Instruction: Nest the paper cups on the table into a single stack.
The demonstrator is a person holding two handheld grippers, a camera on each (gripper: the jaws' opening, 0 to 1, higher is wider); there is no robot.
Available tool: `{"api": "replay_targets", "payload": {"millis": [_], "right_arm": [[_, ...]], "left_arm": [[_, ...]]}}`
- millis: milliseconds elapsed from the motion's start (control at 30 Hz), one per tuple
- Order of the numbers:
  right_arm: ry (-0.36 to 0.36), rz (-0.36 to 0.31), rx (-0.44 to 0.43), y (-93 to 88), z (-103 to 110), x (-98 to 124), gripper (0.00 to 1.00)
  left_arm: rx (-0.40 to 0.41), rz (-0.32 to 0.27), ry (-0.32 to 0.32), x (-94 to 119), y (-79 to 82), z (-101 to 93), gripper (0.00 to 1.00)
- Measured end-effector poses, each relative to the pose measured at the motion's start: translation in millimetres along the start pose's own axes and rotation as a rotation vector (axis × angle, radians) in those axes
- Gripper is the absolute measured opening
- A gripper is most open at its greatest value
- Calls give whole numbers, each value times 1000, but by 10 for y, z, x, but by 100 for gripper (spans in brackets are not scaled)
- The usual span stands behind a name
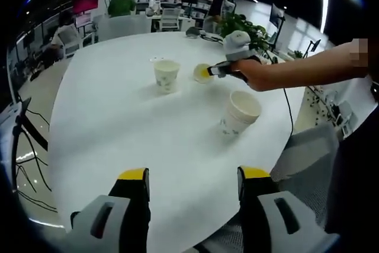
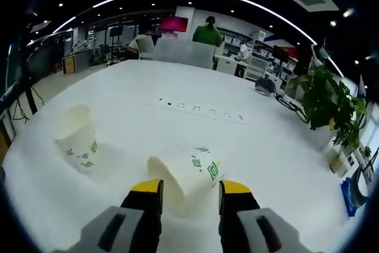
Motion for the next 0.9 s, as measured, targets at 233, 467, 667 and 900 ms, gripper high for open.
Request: {"api": "replay_targets", "payload": {"millis": [233, 467, 667, 900], "right_arm": [[-29, -10, -8, 30, -32, 29, 34], [-51, -20, 38, 86, -126, -65, 32], [-67, -25, 53, 108, -225, -137, 20], [-79, -30, 126, 150, -310, -152, 0]], "left_arm": [[19, 8, 3, 7, -40, 19, 58], [31, 20, -8, -16, -87, -1, 58], [33, 18, -10, -25, -79, 0, 58], [31, 25, -10, -23, -93, 16, 58]]}}
Point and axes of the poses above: the point that each gripper's makers call its tool centre point, and the gripper's own axes: x roughly backward along the fingers, z roughly to its left, y roughly out of its top, the point moved 9 cm from there along x, roughly backward along the fingers, and after that the axes turned 3 degrees about y, right-handed, at the moved point
